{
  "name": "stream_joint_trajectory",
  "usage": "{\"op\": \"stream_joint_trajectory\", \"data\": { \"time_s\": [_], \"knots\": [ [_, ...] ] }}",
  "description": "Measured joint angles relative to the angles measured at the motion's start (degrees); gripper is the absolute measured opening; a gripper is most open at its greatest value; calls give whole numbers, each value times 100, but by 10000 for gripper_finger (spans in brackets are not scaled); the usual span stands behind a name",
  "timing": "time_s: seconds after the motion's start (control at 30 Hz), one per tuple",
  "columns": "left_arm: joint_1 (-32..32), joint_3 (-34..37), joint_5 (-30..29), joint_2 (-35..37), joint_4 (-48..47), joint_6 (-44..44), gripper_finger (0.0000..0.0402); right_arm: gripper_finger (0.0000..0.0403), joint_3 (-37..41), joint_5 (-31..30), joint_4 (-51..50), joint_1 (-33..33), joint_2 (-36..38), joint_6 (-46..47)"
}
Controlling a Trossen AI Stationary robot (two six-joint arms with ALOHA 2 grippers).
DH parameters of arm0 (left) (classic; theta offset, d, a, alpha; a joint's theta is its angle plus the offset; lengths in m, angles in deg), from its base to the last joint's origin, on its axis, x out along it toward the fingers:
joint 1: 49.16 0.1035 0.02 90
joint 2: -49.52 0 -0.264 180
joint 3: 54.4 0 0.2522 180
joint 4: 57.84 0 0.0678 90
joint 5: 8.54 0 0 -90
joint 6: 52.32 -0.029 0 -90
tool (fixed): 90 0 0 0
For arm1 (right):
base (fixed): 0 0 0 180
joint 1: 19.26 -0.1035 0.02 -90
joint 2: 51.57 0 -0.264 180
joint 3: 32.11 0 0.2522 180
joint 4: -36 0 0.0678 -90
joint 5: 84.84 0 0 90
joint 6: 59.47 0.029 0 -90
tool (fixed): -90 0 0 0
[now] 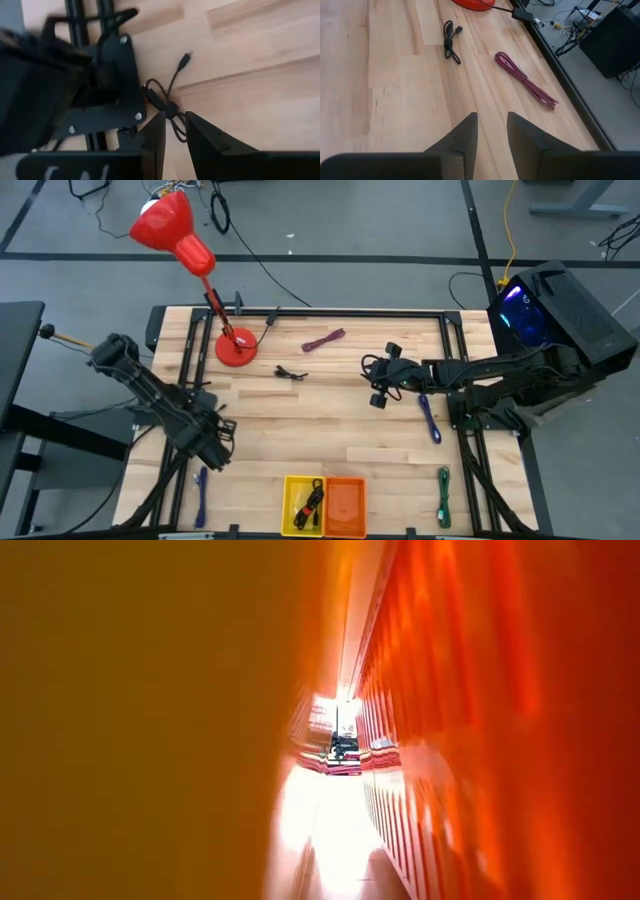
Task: Pick & Place USB Port
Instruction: Put the black charger cable into the yellow bin
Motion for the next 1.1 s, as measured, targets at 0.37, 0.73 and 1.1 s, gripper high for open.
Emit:
{"op": "stream_joint_trajectory", "data": {
  "time_s": [0.37,0.73,1.1],
  "knots": [
    [91,919,804,103,1369,65,107,107,0,9,4,0,0,31],
    [92,1360,802,101,2101,385,157,107,0,11,-2,0,-2,82],
    [90,2038,804,101,2854,541,162,107,0,262,-2,0,-2,64]
  ]
}}
